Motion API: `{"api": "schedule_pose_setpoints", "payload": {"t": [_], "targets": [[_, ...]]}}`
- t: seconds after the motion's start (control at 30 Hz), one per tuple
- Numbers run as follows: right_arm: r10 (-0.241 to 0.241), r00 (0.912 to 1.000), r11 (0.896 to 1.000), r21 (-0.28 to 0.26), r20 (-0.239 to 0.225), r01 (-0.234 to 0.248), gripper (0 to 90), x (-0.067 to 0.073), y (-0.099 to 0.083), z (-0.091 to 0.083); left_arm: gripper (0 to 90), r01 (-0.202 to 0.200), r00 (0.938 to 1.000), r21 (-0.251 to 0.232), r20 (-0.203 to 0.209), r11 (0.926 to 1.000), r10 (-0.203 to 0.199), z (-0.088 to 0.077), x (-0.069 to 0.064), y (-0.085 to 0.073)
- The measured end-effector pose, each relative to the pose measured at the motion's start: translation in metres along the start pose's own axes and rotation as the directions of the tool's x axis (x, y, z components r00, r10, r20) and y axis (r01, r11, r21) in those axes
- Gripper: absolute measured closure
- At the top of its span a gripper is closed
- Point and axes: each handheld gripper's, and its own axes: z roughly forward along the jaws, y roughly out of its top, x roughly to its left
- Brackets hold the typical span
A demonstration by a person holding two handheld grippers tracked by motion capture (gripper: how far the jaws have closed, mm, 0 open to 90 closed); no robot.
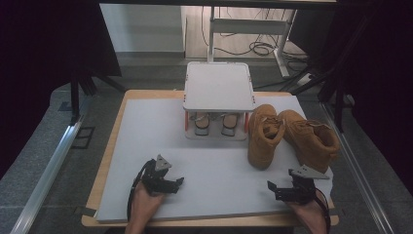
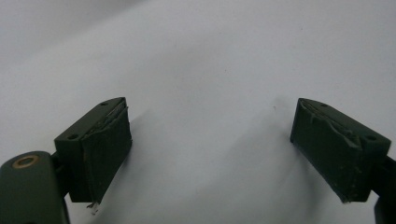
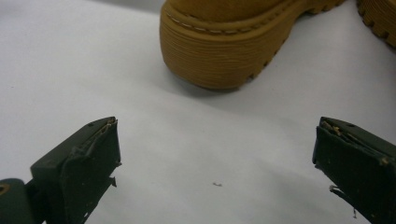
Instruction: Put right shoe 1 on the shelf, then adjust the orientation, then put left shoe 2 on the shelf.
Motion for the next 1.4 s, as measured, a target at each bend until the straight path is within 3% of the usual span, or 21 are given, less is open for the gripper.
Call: {"api": "schedule_pose_setpoints", "payload": {"t": [0.1, 0.23, 0.37, 0.53, 0.87, 1.03, 1.4], "targets": [[-0.016, 0.9999, 1.0, -0.005, 0.003, 0.016, 12.7, 0.005, 0.006, 0.0, 12.1, 0.0, 1.0, 0.0, 0.0, 1.0, 0.0, 0.0, 0.0, 0.0], [-0.038, 0.9989, 0.997, -0.062, -0.028, 0.037, 25.4, 0.012, 0.014, -0.003, 12.1, 0.0, 1.0, -0.001, -0.001, 1.0, 0.0, 0.0, 0.0, 0.0], [-0.033, 0.9984, 0.996, -0.083, -0.046, 0.029, 37.6, 0.017, 0.02, -0.002, 12.1, -0.001, 1.0, -0.001, -0.001, 1.0, 0.001, 0.0, 0.0, 0.0], [-0.044, 0.996, 0.997, -0.073, -0.078, 0.038, 57.9, 0.023, 0.026, 0.004, 12.1, -0.001, 1.0, -0.001, -0.001, 1.0, 0.001, 0.0, 0.0, 0.0], [-0.081, 0.9939, 0.996, -0.044, -0.075, 0.078, 84.2, 0.031, 0.034, 0.029, 12.1, 0.0, 1.0, -0.001, -0.002, 1.0, 0.0, 0.0, 0.0, 0.0], [-0.096, 0.9929, 0.995, -0.037, -0.07, 0.094, 89.1, 0.037, 0.036, 0.04, 12.1, -0.001, 1.0, -0.001, -0.001, 1.0, 0.001, 0.0, 0.0, 0.0], [-0.12, 0.9921, 0.993, -0.005, -0.036, 0.12, 89.6, 0.037, 0.039, 0.061, 12.2, -0.001, 1.0, -0.002, -0.001, 1.0, 0.001, 0.0, 0.0, 0.0]]}}
